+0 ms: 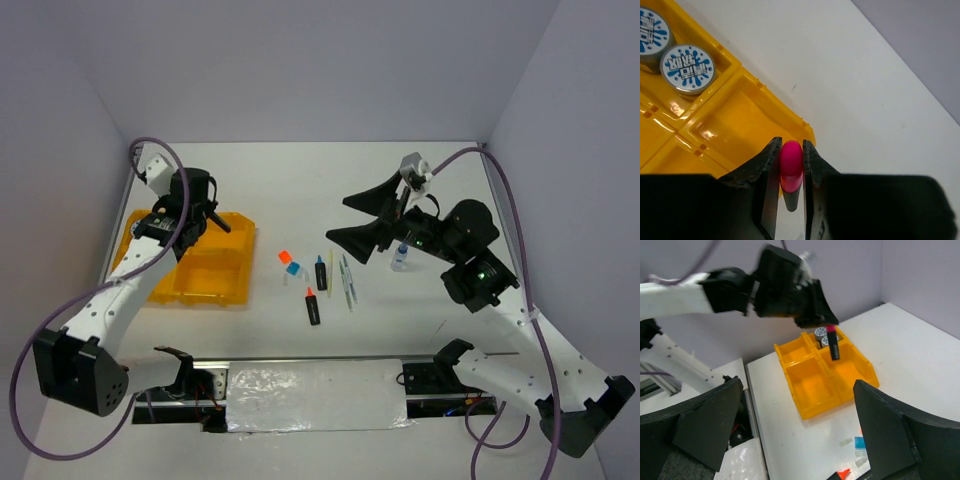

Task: Sort the stationery into containers
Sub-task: Place the pen in the storage box, then pick up the pen from the center of the board.

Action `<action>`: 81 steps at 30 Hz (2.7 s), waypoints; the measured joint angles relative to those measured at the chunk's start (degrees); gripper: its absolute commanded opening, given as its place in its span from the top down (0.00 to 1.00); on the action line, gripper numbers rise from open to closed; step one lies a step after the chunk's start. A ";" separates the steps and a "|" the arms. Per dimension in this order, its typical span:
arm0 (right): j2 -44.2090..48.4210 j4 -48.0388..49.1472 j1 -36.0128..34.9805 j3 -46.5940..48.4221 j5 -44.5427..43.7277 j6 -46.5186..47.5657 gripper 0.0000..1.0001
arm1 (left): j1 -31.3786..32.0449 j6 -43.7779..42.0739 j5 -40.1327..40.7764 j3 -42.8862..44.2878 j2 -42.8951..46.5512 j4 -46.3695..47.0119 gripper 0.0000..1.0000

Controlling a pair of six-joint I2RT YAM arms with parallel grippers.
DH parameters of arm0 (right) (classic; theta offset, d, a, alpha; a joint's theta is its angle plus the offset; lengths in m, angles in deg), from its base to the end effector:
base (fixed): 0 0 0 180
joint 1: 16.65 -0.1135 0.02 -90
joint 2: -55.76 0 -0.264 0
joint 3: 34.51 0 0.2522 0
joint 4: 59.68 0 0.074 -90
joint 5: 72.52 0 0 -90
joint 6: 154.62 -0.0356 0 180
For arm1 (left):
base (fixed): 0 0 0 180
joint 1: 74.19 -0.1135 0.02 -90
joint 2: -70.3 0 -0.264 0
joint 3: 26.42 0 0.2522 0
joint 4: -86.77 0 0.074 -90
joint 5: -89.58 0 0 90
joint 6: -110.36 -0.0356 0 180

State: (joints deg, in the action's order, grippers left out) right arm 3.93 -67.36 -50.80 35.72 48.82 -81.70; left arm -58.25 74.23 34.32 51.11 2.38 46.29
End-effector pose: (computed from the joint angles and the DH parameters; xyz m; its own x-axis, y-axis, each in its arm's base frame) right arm 0.1541 0.1269 0.4201 -0.1179 0.2232 -0.9676 -0.9078 0.3708 0.1961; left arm 0.2537 -0.0514 0.3473 -0.0933 -0.6636 -0.7422 -0.5427 0.6589 -0.5209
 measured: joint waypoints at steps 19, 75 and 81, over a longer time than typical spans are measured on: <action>6.86 -1.79 -6.25 -10.12 -1.11 -1.97 0.00 | -2.05 3.93 4.37 -11.39 -7.78 18.45 0.75; -46.18 -30.23 -30.12 1.22 -50.34 -23.39 0.46 | -1.53 -25.49 -17.51 -13.53 25.51 -9.07 0.01; -48.30 -29.40 -30.45 1.36 -51.06 -24.00 0.73 | -1.53 -25.62 -18.51 -13.53 25.27 -8.81 0.01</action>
State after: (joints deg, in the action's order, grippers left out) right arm -44.38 -96.76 -81.25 37.08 -2.24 -105.70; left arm -59.78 48.61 15.81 37.58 27.65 37.48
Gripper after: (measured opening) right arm 0.393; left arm 0.993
